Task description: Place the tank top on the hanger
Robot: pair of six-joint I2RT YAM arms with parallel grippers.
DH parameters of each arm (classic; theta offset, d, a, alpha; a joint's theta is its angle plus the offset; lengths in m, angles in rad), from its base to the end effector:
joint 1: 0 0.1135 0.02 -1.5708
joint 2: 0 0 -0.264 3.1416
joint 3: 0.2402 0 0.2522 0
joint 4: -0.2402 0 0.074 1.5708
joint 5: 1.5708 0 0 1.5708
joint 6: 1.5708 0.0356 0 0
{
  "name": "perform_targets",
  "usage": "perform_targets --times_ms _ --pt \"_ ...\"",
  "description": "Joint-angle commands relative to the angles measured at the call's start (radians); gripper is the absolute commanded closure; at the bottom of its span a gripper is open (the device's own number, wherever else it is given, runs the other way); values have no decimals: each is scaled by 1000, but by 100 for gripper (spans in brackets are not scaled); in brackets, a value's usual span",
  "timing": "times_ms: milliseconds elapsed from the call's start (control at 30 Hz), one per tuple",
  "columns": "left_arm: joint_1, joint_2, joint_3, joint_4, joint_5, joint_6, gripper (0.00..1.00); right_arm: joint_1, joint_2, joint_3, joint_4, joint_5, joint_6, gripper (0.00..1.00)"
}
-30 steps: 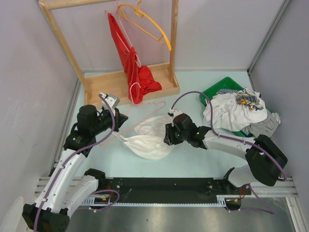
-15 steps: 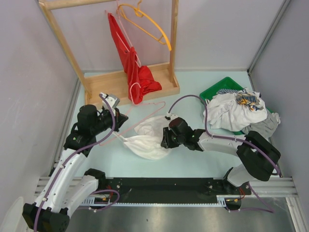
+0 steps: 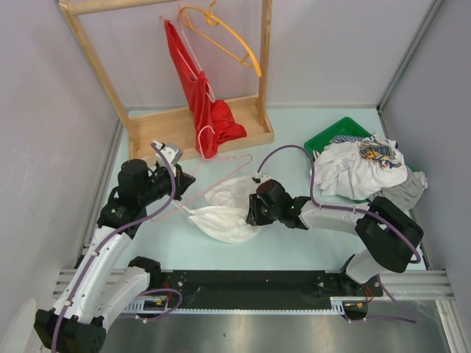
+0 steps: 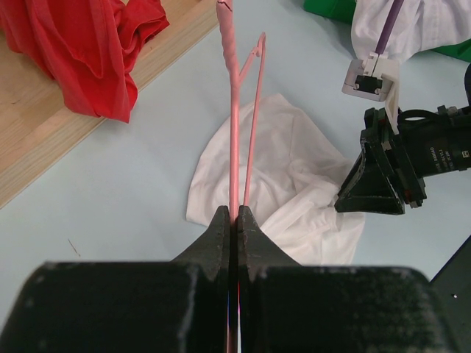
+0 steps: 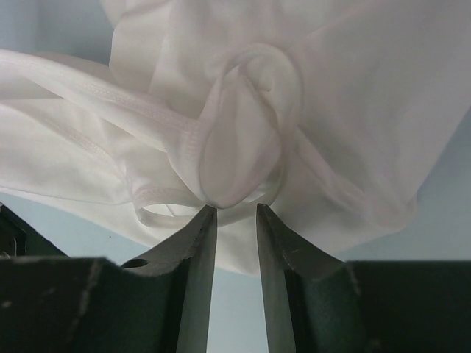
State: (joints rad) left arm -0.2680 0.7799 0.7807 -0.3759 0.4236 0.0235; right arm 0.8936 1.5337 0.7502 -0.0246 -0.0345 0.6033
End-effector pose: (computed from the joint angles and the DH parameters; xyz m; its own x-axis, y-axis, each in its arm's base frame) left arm 0.1661 -0.0608 0.3203 -0.3388 0.1153 -0.9338 0.6184 0.7753 -0.1287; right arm 0.1882 0.2360 0.1677 -0.8234 -0.1192 -0.5548 -0.3966 0.8201 0.4125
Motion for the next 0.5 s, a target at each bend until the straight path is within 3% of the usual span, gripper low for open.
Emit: perform_targets --times_ms 0,467 --pt "6 -14 0 31 12 -13 100 -1 0 18 31 33 16 66" --pt "6 -19 0 31 14 -11 100 -18 19 15 31 74 39 62"
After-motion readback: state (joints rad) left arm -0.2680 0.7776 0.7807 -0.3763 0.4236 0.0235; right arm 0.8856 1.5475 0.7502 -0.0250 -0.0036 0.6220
